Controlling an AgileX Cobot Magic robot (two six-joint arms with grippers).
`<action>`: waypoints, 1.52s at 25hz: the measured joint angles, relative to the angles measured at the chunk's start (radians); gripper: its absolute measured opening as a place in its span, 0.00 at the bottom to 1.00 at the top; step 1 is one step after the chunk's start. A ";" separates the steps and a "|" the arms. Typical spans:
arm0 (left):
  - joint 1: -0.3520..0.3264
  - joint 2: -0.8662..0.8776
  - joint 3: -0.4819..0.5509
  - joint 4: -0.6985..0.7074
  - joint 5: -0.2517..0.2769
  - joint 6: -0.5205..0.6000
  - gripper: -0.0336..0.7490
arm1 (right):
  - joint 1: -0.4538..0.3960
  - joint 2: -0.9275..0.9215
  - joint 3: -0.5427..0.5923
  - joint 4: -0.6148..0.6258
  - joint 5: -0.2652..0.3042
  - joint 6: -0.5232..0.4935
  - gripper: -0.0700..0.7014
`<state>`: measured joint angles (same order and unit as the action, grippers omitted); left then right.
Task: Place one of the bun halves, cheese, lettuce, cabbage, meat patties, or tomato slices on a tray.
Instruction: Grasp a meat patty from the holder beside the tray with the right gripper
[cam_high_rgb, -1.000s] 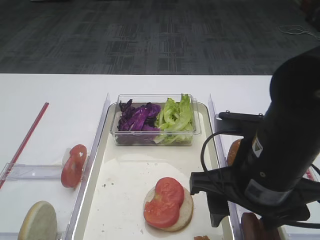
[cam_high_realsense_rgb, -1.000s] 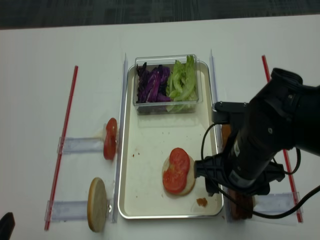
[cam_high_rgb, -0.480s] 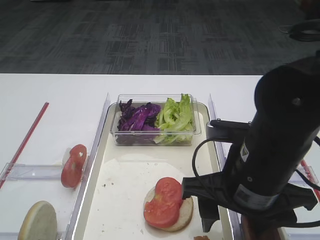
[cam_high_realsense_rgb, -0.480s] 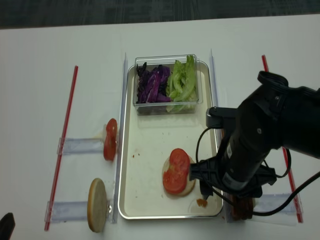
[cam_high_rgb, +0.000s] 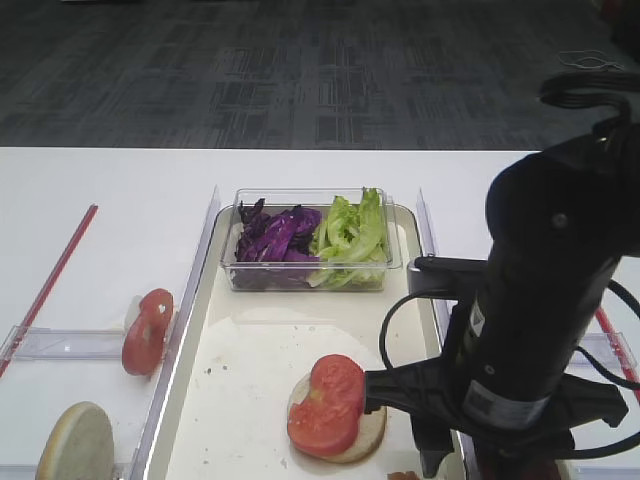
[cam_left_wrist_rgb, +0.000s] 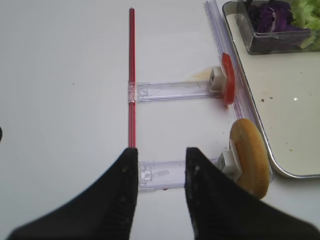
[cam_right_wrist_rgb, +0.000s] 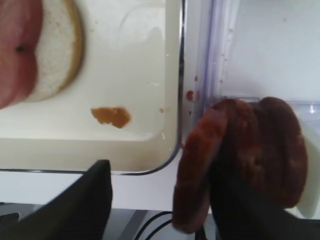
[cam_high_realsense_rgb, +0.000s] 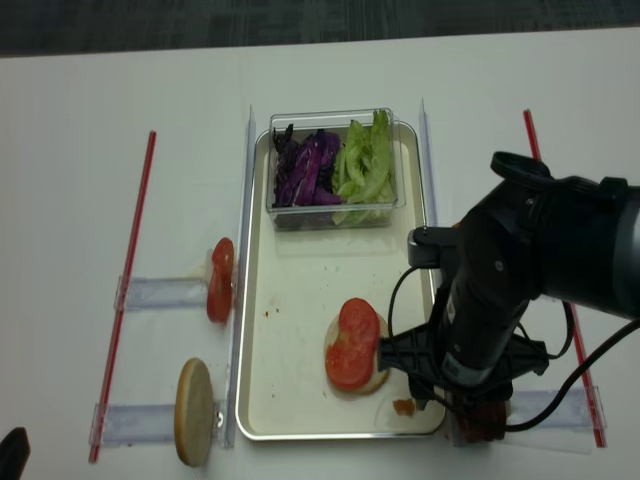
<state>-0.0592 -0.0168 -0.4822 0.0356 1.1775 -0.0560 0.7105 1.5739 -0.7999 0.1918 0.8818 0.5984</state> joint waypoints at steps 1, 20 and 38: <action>0.000 0.000 0.000 0.000 0.000 0.000 0.33 | 0.000 0.002 0.000 -0.002 0.000 0.000 0.64; 0.000 0.000 0.000 0.000 0.000 0.000 0.33 | 0.000 0.006 -0.002 -0.016 0.027 0.000 0.26; 0.000 0.000 0.000 0.000 0.000 0.000 0.33 | 0.000 -0.084 -0.002 -0.055 0.110 0.016 0.24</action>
<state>-0.0592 -0.0168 -0.4822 0.0356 1.1775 -0.0560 0.7105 1.4894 -0.8017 0.1364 0.9916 0.6142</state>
